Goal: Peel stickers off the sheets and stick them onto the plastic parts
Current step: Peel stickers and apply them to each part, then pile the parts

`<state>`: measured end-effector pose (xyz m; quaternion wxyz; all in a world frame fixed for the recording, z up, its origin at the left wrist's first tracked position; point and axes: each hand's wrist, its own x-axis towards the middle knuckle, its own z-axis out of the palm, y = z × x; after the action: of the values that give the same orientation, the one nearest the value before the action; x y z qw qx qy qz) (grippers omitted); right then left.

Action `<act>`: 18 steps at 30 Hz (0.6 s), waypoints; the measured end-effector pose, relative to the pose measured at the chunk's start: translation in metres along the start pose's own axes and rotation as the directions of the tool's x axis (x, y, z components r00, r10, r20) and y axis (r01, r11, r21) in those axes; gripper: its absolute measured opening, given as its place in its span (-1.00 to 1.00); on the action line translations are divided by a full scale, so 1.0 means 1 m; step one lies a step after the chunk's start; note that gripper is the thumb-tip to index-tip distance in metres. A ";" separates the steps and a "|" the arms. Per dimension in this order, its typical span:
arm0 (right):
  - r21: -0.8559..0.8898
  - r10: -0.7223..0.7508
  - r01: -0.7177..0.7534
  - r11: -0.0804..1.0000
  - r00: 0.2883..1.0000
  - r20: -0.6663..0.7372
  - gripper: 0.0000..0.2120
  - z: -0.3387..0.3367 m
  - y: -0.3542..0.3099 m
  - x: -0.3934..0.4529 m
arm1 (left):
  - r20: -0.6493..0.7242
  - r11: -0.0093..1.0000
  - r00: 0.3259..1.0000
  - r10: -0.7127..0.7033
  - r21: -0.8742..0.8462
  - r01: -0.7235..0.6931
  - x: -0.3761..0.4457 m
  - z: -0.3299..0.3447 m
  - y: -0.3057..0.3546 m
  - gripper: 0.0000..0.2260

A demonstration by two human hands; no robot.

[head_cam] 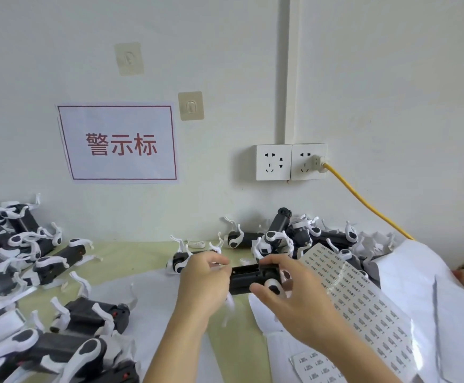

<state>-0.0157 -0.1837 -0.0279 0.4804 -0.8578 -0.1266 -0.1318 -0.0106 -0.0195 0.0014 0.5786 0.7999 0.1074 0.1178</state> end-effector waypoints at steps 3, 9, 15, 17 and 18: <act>-0.085 0.012 -0.005 0.996 0.996 0.093 -0.53 -0.006 0.000 -0.001 | -0.095 0.999 0.995 0.001 0.046 0.004 0.003 -0.004 -0.004 -0.82; -0.185 0.117 -0.153 0.971 0.974 -0.192 -0.71 -0.055 0.006 0.009 | -0.153 0.977 0.988 -0.011 0.210 0.043 0.007 -0.009 -0.013 -0.81; -0.481 0.245 -0.397 0.782 0.905 -0.349 -0.58 -0.109 0.021 0.002 | -0.137 0.889 0.991 0.006 0.454 0.057 0.003 -0.003 -0.007 -0.78; -0.580 0.348 -0.462 0.670 0.887 -0.304 -0.50 -0.114 0.024 -0.001 | -0.203 0.851 0.979 0.012 0.516 0.097 -0.003 0.000 0.001 -0.77; -0.607 0.388 -0.475 0.637 0.878 -0.280 -0.48 -0.114 0.025 -0.002 | -0.233 0.859 0.972 0.041 0.505 0.084 -0.007 0.003 0.006 -0.79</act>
<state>-0.0205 -0.2939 0.0091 0.1702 -0.9658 0.1669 -0.1018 -0.0158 -0.0263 0.0058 0.3301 0.9036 0.2116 0.1726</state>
